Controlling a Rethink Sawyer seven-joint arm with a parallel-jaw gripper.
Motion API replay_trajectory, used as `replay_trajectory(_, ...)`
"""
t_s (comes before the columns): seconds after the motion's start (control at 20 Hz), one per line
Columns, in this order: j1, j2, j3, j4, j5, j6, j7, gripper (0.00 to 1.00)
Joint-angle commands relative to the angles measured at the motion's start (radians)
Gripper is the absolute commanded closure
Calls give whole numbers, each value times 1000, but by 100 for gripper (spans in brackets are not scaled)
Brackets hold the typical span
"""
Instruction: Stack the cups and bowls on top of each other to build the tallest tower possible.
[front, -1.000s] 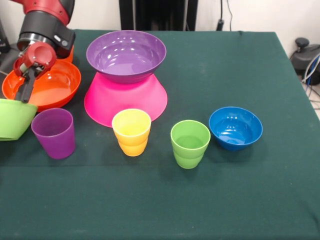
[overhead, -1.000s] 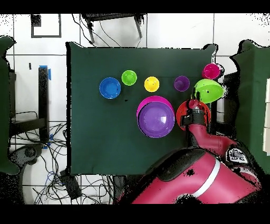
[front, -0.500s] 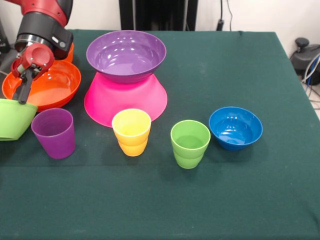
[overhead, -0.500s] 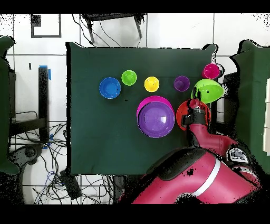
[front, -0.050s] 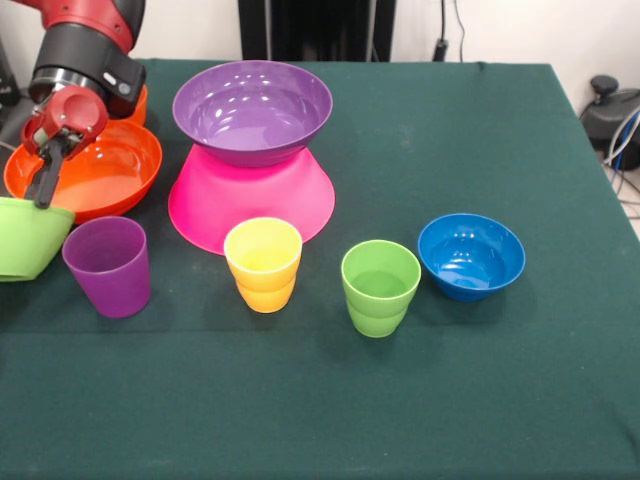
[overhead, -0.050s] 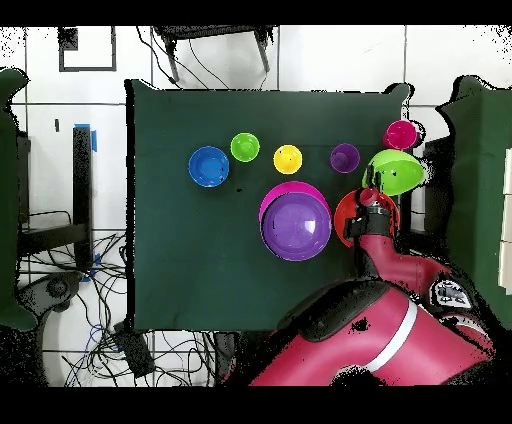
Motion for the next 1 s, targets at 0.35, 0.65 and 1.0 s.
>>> replay_trajectory(0.35, 46, -10, 54, -38, -69, 90, 45, 100)
replay_trajectory(0.65, 47, -33, 45, -21, -74, 90, 58, 100)
replay_trajectory(1.0, 70, -72, 13, 43, -17, 68, 11, 100)
